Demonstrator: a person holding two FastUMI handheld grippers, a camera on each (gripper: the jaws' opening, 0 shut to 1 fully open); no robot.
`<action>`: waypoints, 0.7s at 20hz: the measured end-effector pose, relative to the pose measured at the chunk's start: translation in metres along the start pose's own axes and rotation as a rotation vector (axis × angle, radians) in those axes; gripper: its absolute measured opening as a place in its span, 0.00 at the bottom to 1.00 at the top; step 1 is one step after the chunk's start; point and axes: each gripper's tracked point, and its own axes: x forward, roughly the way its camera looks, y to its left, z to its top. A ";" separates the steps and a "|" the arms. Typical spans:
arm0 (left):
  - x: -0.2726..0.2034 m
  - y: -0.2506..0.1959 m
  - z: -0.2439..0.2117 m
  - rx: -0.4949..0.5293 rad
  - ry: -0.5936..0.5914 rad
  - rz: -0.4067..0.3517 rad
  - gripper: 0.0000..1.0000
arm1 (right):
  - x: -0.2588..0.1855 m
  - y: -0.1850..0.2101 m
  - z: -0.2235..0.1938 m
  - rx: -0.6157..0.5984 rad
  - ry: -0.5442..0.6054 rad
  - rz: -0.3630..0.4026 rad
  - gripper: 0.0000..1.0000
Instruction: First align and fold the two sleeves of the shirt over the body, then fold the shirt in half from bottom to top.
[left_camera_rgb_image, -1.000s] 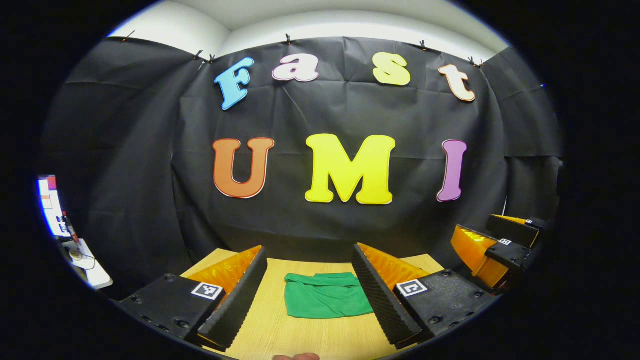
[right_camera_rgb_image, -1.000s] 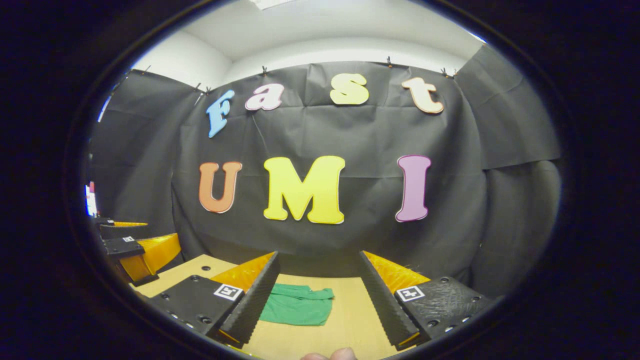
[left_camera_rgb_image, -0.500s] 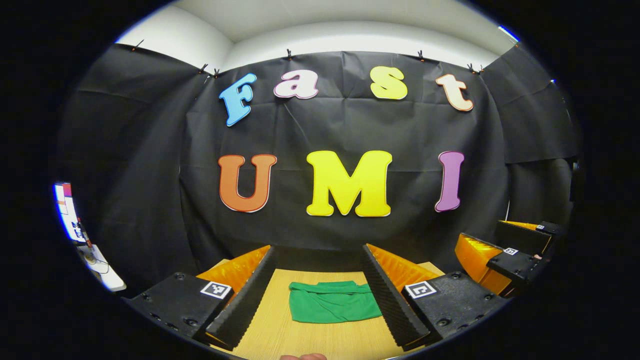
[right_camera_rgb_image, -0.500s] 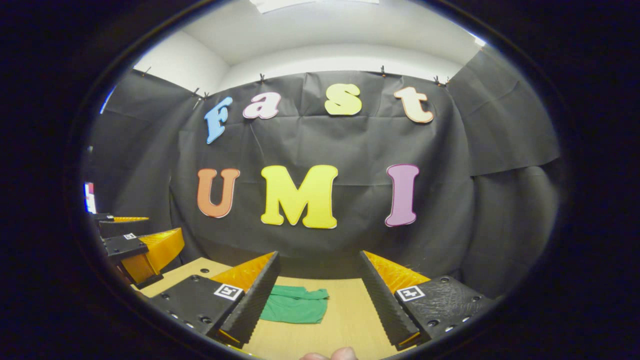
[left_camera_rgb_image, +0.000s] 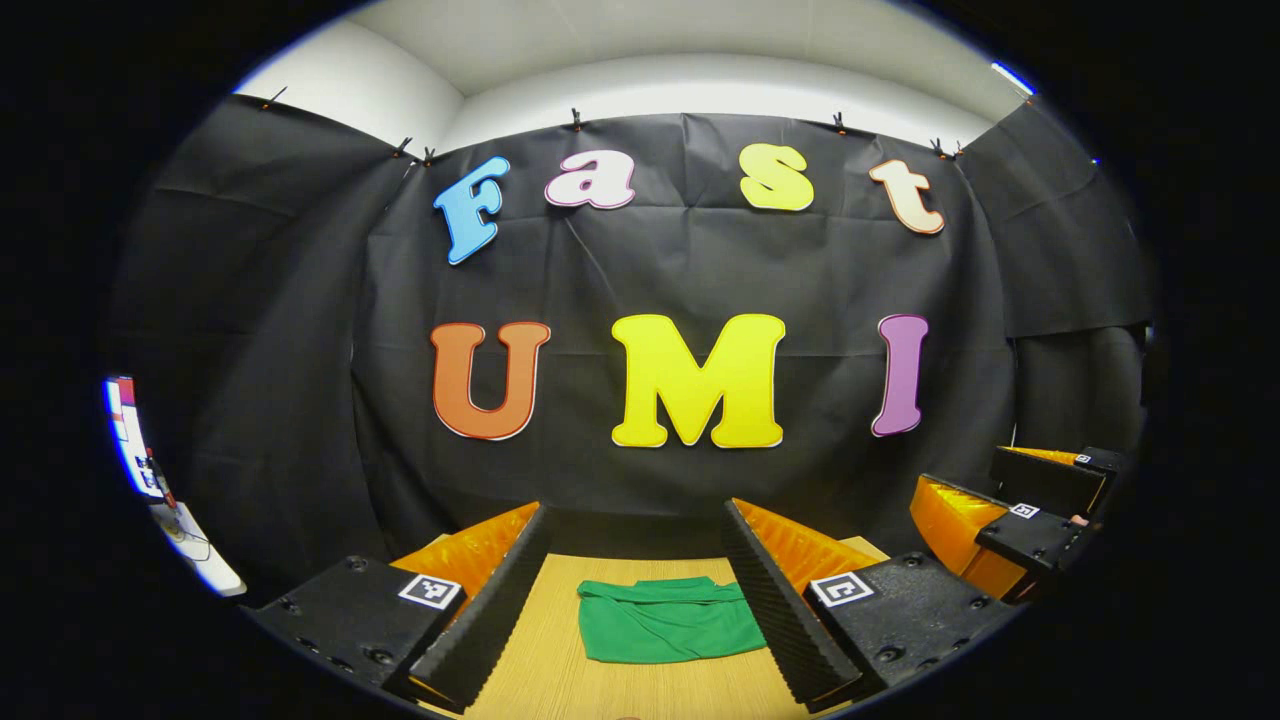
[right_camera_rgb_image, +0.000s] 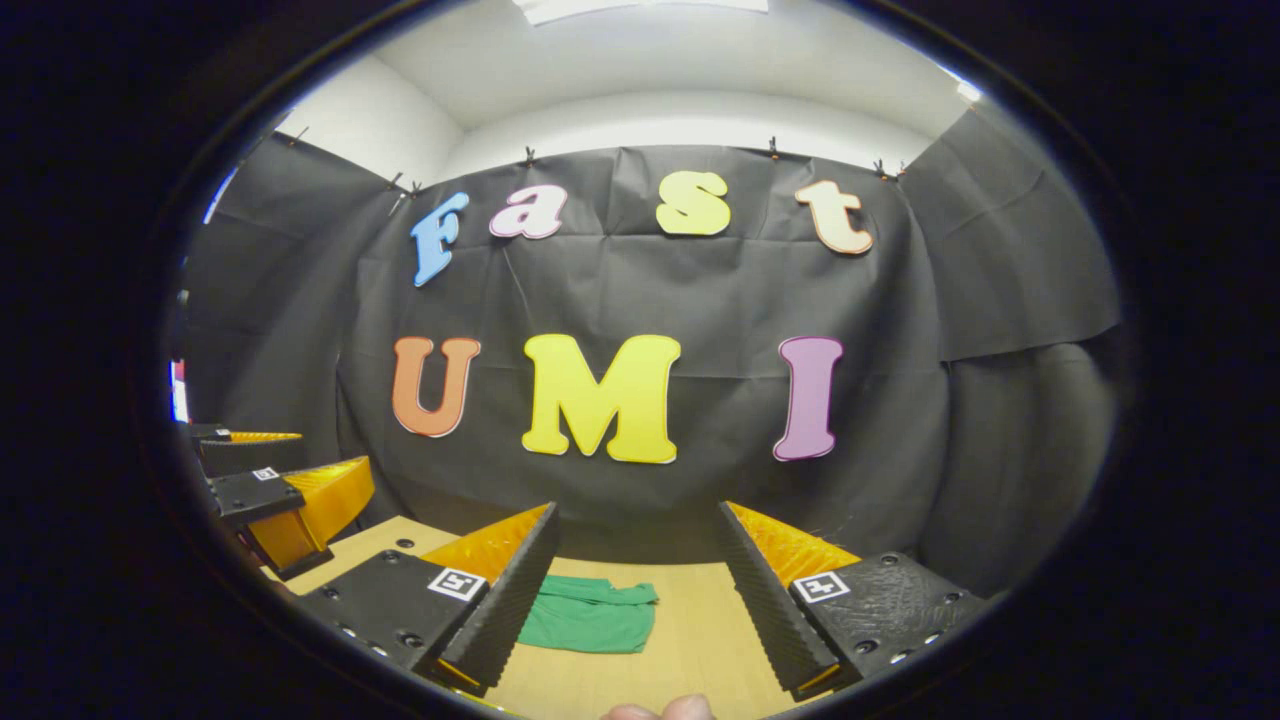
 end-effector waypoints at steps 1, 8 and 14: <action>0.001 0.000 0.000 0.000 -0.002 -0.006 1.00 | 0.000 0.001 0.001 0.002 0.000 -0.001 0.94; 0.006 0.003 -0.003 0.009 0.008 -0.022 1.00 | 0.002 0.009 0.000 0.004 0.003 -0.010 0.96; 0.009 0.001 -0.003 0.006 0.007 -0.038 1.00 | 0.003 0.006 0.000 0.007 0.009 -0.032 0.95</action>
